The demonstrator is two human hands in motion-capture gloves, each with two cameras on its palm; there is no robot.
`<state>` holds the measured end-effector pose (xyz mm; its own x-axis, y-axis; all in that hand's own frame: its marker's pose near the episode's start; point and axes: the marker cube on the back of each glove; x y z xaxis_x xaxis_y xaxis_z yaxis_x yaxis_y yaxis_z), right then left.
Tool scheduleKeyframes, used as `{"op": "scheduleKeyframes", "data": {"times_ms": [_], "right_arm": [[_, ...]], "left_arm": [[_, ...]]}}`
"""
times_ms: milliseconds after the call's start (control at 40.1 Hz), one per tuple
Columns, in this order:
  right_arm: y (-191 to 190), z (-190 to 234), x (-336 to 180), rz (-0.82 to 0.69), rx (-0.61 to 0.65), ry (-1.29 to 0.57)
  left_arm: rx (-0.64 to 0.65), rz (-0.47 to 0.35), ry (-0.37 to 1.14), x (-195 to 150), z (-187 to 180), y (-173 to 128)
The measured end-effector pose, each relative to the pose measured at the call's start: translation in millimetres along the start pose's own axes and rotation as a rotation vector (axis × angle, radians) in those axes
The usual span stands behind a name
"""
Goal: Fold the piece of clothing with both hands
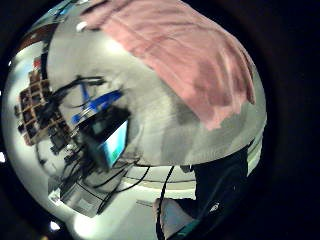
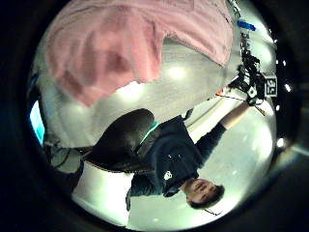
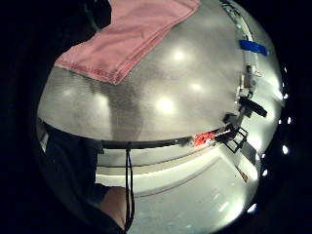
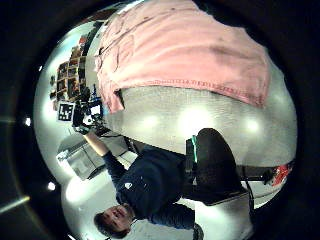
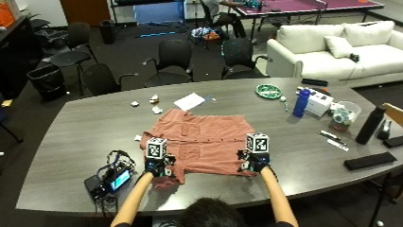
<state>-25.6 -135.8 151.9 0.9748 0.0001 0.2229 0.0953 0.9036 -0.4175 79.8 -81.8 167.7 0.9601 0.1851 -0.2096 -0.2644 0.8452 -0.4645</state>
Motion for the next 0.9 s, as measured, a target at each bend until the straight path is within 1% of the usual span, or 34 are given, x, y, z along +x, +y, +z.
{"op": "scheduleKeyframes", "data": {"times_ms": [75,175,250,325,449,499,549,649,724,774,824,849,899], "right_arm": [[-10.5,16.7,6.0,0.030,-0.020,-0.002],[-19.5,29.5,11.0,0.057,-0.052,0.005],[-24.9,36.1,17.5,0.144,-0.094,0.021],[-29.1,40.9,19.8,0.160,-0.127,0.037],[-42.7,46.1,25.7,0.184,-0.080,0.115],[-43.5,47.0,26.5,0.209,-0.068,0.131],[-45.4,46.8,26.6,0.223,-0.025,0.143],[-52.4,46.2,23.8,0.196,0.111,0.126],[-52.7,49.4,23.4,0.207,0.151,0.115],[-53.7,50.2,24.1,0.220,0.185,0.131],[-55.0,48.6,25.9,0.225,0.217,0.166],[-54.7,47.7,26.8,0.223,0.221,0.184],[-50.7,46.3,28.4,0.218,0.206,0.211]], "left_arm": [[-0.022,-0.011,-0.022,1.3,16.6,-16.5],[-0.035,-0.041,-0.053,-0.4,27.9,-33.4],[-0.060,-0.039,-0.045,-1.1,32.7,-40.9],[-0.049,-0.035,-0.016,-1.1,33.9,-47.6],[0.015,-0.096,-0.012,-2.0,30.2,-52.6],[0.033,-0.101,-0.024,-1.7,29.1,-52.4],[0.093,-0.101,-0.050,-1.4,26.3,-53.9],[0.301,-0.123,-0.142,-0.7,18.3,-59.3],[0.412,-0.131,-0.222,0.7,15.5,-61.6],[0.463,-0.114,-0.259,3.1,14.8,-63.1],[0.493,-0.070,-0.262,7.2,15.3,-63.2],[0.498,-0.052,-0.255,8.5,15.7,-61.4],[0.504,-0.048,-0.247,7.8,14.7,-53.5]]}}
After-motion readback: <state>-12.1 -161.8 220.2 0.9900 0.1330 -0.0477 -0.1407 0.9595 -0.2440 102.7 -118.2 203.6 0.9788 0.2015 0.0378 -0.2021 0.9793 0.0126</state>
